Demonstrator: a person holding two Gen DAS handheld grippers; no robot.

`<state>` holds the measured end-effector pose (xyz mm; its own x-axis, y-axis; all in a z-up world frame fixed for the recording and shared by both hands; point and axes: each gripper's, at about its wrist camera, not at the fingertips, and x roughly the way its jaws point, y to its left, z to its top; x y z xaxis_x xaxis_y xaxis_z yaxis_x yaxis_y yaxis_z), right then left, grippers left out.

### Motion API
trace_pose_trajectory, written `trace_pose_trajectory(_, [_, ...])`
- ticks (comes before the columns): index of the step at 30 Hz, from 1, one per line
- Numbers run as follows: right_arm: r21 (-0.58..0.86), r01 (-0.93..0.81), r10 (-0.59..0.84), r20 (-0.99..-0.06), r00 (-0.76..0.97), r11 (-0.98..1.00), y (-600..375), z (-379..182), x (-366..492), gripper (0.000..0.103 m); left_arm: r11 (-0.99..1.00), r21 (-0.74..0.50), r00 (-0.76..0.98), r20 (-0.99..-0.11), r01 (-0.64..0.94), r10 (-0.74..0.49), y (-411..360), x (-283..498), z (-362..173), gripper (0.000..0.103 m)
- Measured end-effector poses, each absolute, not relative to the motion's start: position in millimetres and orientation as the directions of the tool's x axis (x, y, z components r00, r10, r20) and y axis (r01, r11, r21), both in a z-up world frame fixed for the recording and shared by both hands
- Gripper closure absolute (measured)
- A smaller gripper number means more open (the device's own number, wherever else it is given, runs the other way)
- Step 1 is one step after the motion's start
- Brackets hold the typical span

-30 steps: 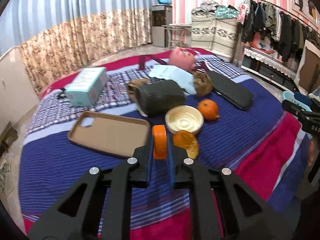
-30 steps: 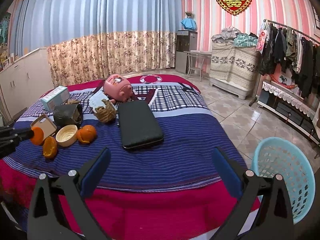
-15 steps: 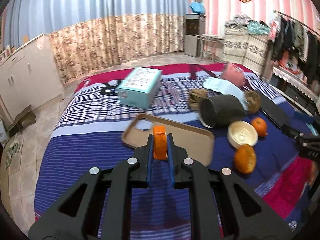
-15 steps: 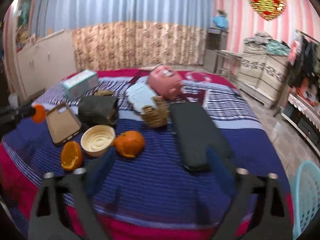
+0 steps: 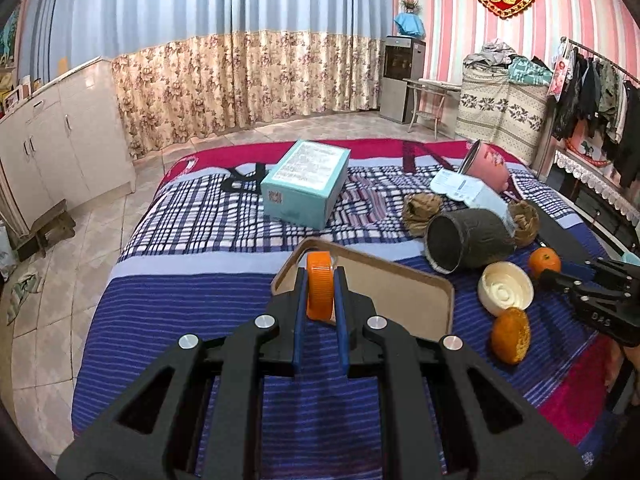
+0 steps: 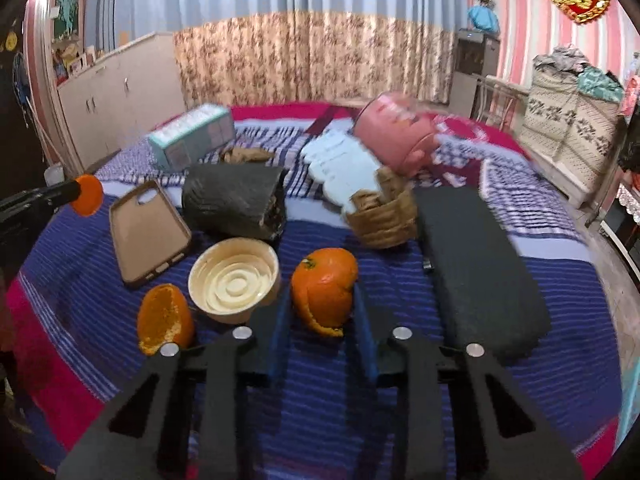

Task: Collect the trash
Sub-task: 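Carry the orange lid and the orange over the light blue basket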

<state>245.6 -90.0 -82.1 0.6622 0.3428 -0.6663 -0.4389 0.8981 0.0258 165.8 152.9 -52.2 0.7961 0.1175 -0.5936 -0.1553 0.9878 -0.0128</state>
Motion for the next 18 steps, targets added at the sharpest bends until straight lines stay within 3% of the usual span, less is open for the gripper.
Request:
trace_pose_trajectory(7, [0.028, -0.348, 0.299, -0.577, 0.760, 0.937, -149, -37, 203, 0.074, 0.993, -0.026, 0.828, -0.555, -0.114, 0.080, 127, 169, -32, 0.091])
trace_pose_trajectory(18, [0.029, -0.071, 0.076, -0.471, 0.879, 0.997, -281, -7, 156, 0.074, 1.000, -0.011, 0.860, -0.510, 0.019, -0.022, 36, 183, -3, 0.091])
